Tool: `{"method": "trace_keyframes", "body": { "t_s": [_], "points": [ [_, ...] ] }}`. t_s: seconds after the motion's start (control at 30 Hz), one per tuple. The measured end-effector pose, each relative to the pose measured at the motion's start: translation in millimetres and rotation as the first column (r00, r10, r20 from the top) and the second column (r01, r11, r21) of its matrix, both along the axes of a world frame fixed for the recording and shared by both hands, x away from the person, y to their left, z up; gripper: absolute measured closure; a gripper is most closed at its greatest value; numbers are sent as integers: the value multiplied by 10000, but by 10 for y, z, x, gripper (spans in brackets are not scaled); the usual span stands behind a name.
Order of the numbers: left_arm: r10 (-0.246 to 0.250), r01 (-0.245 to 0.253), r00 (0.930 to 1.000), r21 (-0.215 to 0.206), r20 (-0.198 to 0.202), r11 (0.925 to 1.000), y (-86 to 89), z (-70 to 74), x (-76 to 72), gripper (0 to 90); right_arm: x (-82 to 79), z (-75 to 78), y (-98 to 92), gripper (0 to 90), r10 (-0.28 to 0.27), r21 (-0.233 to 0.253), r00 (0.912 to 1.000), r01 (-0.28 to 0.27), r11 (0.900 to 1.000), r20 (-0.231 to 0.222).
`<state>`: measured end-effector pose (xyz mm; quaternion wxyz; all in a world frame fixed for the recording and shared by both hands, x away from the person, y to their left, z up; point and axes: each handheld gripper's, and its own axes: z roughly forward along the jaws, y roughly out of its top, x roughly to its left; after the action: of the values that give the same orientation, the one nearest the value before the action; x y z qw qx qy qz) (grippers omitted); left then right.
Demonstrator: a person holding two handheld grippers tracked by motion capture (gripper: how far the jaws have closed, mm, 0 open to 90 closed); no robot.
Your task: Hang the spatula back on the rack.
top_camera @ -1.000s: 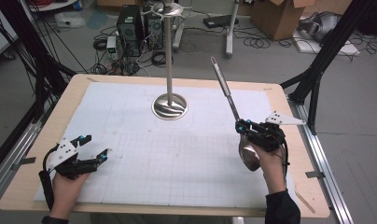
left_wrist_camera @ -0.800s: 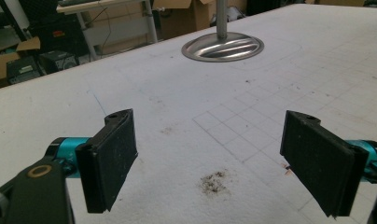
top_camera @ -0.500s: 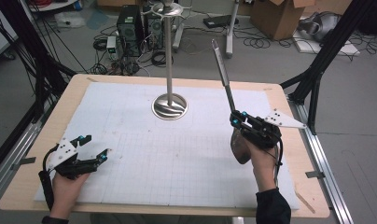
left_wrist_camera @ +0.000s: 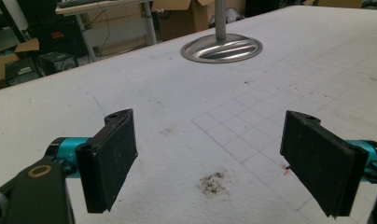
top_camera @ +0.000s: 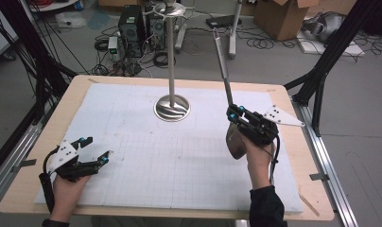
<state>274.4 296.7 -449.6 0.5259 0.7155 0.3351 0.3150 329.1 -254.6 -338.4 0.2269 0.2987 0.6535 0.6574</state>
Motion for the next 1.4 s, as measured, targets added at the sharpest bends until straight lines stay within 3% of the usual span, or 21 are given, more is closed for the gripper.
{"method": "trace_keyframes", "body": {
  "t_s": [0.33, 0.63, 1.0, 1.13, 1.33, 1.4],
  "points": [
    [-4, 4, 10000, -35, 15, 10000, 2, -1, -1, 187, 183, 74, 207, 750, 168, 82, 9998, -169, 9998, 119],
    [-43, 43, 10000, -38, 14, 10000, 3, -1, -2, 187, 353, 149, 395, 750, 342, -141, 9992, -339, 9993, 214],
    [-44, 44, 10000, -69, 9, 10000, 6, -1, 3, 187, 542, 29, 470, 750, 508, 395, 9987, -506, 9979, -32],
    [-49, 49, 10000, -64, -11, 10000, 4, 0, 1, 187, 576, -1, 489, 750, 760, 636, 9971, -756, 9951, -37],
    [-27, 27, 10000, -67, -8, 10000, 3, -1, -1, 188, 605, -27, 530, 750, 817, 615, 9966, -811, 9948, -79],
    [-45, 45, 10000, -57, -11, 10000, 3, 0, 1, 187, 627, -47, 543, 750, 1002, 850, 9949, -989, 9915, -113]
  ]
}}
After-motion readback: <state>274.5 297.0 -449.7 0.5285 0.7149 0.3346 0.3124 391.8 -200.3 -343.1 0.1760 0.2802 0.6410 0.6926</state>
